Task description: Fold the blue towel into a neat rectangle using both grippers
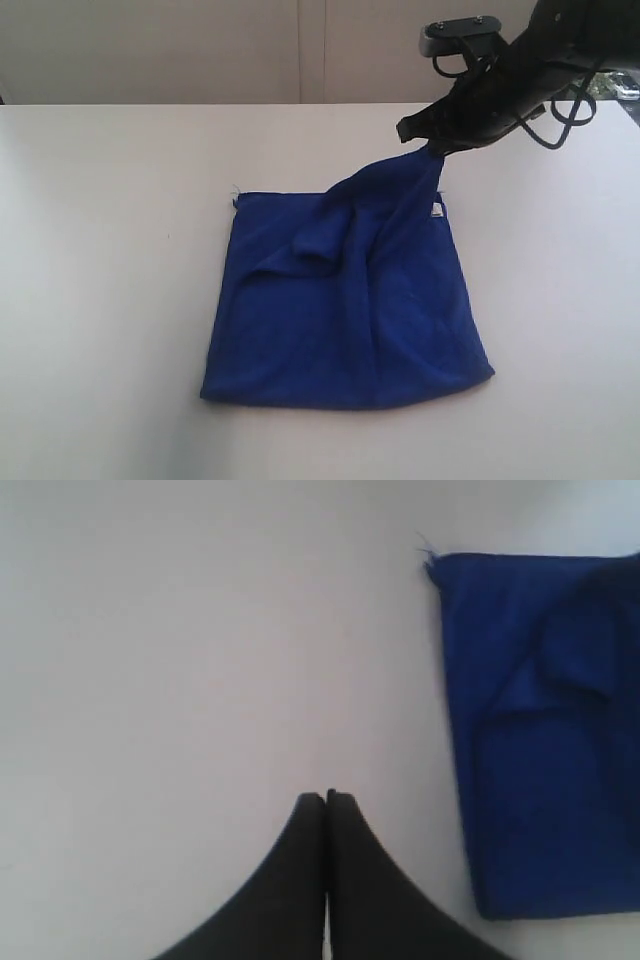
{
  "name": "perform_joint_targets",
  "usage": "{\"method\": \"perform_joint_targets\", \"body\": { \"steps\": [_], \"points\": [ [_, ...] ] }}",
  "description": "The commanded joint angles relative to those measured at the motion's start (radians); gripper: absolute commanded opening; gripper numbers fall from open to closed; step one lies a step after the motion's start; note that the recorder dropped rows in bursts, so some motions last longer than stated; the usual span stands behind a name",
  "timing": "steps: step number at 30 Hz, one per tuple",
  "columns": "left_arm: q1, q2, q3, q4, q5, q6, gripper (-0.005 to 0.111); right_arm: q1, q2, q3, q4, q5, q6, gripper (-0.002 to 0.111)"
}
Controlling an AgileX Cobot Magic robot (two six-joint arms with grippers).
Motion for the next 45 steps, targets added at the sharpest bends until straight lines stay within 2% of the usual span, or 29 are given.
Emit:
{"method": "perform_joint_targets", "body": {
  "steps": [1,2,5,9,11,19,27,36,45],
  "points": [
    [0.001,0.078,0.06,-0.278,-0.062,0.198,0.0,-0.006,-0.007,0.001,-0.011,-0.021,0.006,0.0],
    [-0.001,0.13,0.078,-0.416,-0.083,0.321,0.0,-0.006,-0.007,0.001,-0.011,-0.021,0.006,0.0],
    [-0.036,0.237,0.078,-0.559,-0.123,0.462,0.0,-0.006,-0.007,0.001,-0.011,-0.019,0.006,0.0],
    [-0.184,0.402,0.078,-0.611,-0.222,0.49,0.0,-0.006,-0.007,0.001,-0.011,-0.013,0.006,0.0],
    [-0.275,0.506,0.074,-0.754,-0.277,0.596,0.0,-0.006,-0.007,0.001,-0.011,-0.011,0.006,0.0],
    [-0.376,0.729,-0.036,-1.045,-0.263,0.814,0.0,-0.006,-0.007,0.001,-0.02,-0.004,0.01,0.0],
    [-0.389,0.833,-0.127,-1.063,-0.227,0.832,0.0,-0.006,-0.006,0.001,-0.282,-0.003,0.249,0.0],
    [-0.389,0.885,-0.163,-1.091,-0.259,0.851,0.0,-0.006,0.021,0.003,-0.311,0.034,0.276,0.0],
    [-0.389,0.947,-0.203,-1.124,-0.232,0.894,0.0,-0.006,0.087,0.003,-0.354,0.078,0.33,0.0]
  ]
}}
